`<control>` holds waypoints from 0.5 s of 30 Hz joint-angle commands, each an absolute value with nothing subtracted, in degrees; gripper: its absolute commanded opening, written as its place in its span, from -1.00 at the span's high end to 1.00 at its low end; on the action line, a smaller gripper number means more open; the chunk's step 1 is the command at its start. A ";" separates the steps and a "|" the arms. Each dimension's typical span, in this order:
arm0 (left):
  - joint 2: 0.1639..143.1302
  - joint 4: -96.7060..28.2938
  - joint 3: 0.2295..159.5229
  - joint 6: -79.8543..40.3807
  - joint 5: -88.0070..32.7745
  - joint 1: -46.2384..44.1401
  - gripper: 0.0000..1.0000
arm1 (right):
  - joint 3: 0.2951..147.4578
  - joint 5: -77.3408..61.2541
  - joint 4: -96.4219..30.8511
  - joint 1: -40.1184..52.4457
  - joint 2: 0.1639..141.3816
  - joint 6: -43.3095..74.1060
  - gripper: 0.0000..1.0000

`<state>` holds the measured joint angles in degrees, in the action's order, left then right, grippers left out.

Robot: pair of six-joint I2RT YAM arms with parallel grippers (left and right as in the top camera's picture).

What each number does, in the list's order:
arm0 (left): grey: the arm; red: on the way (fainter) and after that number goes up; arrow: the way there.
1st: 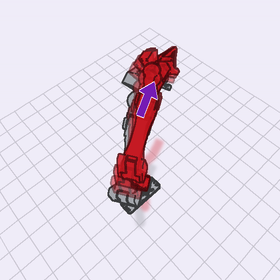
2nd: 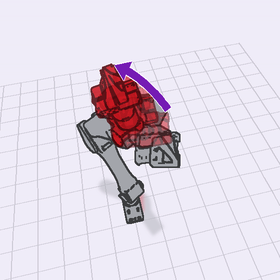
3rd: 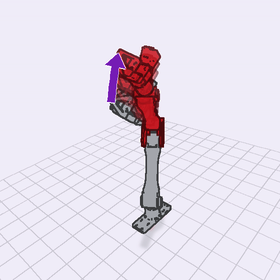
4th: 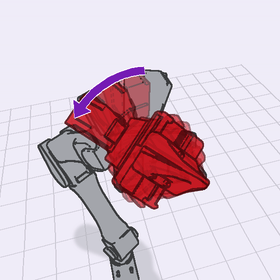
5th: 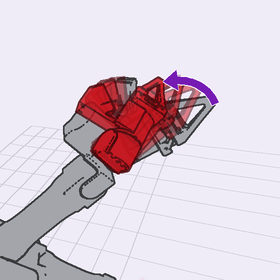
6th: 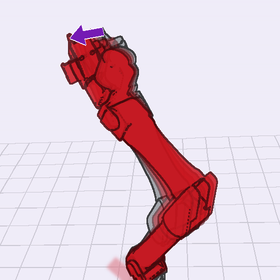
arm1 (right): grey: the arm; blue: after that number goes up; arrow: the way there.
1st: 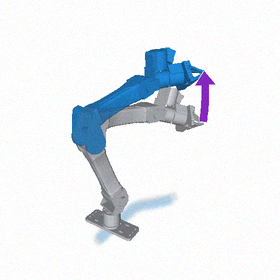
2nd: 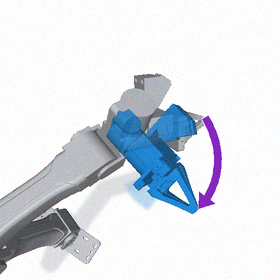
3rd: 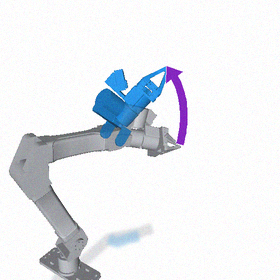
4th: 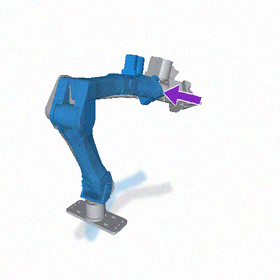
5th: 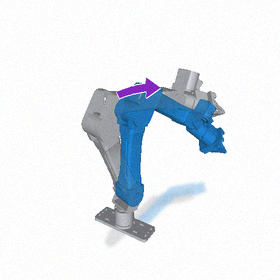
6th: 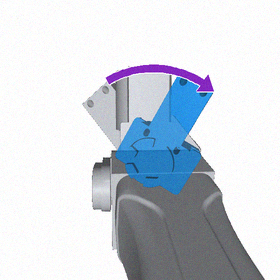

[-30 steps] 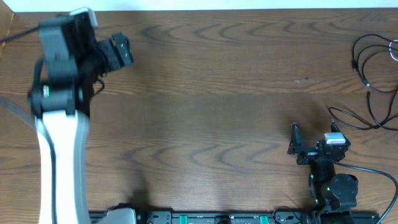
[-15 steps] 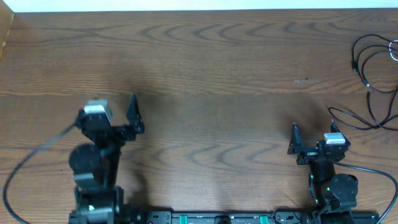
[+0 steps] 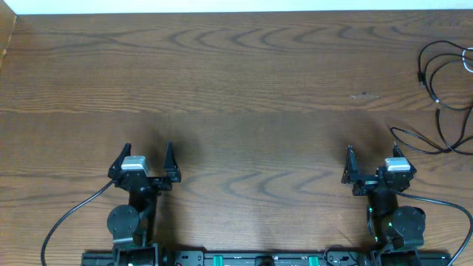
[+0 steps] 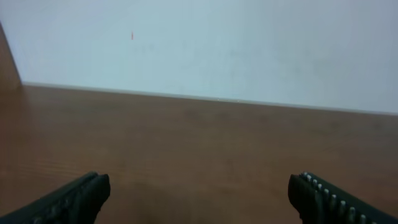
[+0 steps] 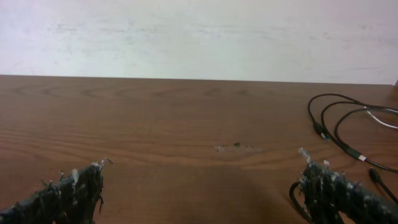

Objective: Untangle cables

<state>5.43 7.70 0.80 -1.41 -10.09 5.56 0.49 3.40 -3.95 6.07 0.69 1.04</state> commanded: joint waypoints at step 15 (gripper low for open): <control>1.85 -3.36 0.23 1.48 -9.39 4.95 -0.93 | 0.32 3.29 -4.08 6.09 0.38 1.65 -0.99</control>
